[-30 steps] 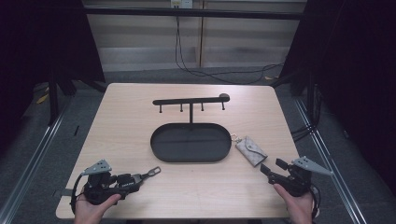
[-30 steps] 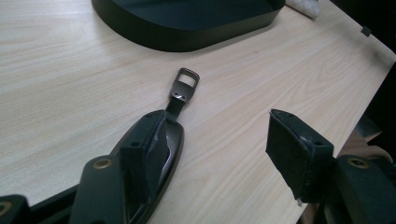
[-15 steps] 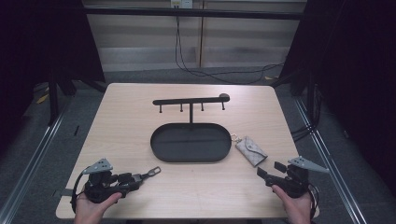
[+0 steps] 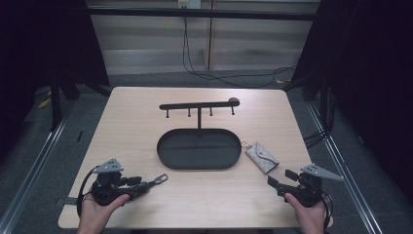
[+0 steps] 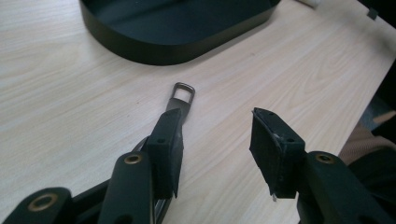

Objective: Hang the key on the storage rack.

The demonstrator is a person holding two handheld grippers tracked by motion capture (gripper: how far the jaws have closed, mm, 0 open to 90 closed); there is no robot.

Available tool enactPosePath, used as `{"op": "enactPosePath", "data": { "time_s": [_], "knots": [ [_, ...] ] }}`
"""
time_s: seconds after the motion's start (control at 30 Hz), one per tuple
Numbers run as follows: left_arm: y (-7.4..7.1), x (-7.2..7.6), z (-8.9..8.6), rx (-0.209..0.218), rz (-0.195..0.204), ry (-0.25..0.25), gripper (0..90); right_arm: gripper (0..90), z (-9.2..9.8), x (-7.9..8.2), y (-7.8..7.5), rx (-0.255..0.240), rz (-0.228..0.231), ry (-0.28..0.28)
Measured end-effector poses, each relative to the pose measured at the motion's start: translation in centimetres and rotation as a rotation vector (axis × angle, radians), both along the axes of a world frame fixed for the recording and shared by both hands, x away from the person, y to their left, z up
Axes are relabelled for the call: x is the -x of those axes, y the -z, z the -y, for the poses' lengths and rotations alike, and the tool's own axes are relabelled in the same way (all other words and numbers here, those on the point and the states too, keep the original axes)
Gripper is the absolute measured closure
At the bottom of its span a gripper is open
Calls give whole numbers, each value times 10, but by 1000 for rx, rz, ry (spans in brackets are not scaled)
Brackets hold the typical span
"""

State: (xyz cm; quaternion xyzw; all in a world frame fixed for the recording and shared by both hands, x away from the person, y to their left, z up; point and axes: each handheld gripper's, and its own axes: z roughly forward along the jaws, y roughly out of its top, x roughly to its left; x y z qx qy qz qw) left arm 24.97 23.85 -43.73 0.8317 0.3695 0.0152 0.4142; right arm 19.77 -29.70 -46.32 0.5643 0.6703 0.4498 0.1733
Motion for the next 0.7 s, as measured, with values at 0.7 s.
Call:
{"op": "enactPosePath", "data": {
  "time_s": [0.7],
  "knots": [
    [-19, -26, 25, -145, -48, 45, 607, 178, -1, 1, 0, 6, 2, -17]
  ]
}}
